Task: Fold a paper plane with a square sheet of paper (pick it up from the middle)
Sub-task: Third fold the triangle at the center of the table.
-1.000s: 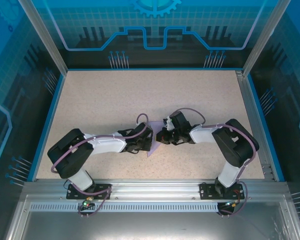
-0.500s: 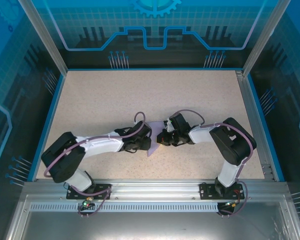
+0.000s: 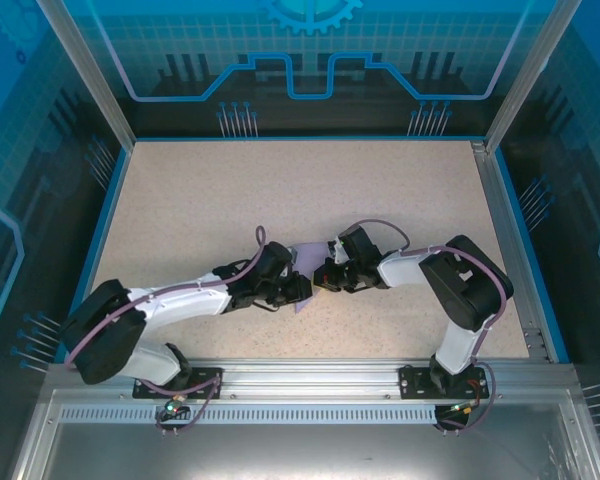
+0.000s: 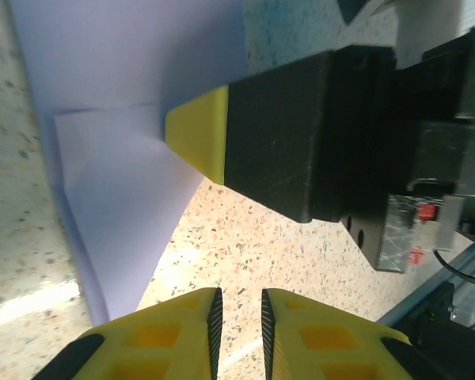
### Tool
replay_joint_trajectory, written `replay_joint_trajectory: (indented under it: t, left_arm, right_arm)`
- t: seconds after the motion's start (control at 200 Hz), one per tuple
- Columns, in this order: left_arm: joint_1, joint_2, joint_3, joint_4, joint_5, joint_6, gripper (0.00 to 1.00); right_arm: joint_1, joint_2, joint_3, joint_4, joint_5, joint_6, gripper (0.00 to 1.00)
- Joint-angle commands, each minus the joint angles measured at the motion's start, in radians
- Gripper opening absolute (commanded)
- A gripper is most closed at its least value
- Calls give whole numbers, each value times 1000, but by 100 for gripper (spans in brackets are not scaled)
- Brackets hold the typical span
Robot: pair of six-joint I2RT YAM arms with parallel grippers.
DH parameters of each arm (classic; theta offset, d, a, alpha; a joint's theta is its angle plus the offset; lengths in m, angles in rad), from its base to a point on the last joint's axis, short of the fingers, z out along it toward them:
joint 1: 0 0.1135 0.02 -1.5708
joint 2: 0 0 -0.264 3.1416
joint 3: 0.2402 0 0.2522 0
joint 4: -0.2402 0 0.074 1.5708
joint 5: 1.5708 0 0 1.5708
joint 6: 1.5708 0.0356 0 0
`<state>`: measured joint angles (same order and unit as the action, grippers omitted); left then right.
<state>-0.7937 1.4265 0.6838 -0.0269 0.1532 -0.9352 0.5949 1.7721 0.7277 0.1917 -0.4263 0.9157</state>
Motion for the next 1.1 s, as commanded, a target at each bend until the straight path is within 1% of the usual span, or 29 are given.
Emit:
replay_joint_trajectory:
  t: [0.0, 0.06, 0.125, 0.44, 0.615, 0.83, 0.995, 1.095]
  left_arm:
    - [5, 69, -2, 80, 68, -84, 23]
    - [4, 100, -10, 125, 81, -99, 22]
    - [5, 124, -7, 124, 75, -106, 22]
    - [5, 170, -42, 22, -30, -113, 21]
    - [5, 189, -98, 41, -28, -154, 19]
    - [-12, 161, -161, 45, -23, -197, 18]
    - [-17, 157, -173, 65, -34, -190, 18]
    - [-18, 163, -170, 103, -32, -201, 16]
  right_arm:
    - [-7, 4, -27, -81, 65, 2, 0]
    - [-7, 6, -25, -84, 63, -1, 0]
    - [-7, 7, -26, -86, 66, -1, 0]
    - [-7, 6, -25, -87, 60, -2, 0]
    - [-6, -2, -7, -101, 54, -6, 0]
    - [-8, -28, 43, -148, 40, -31, 0]
    - [-1, -89, 81, -130, -37, -74, 1]
    - [29, -141, 87, -154, -10, -96, 0]
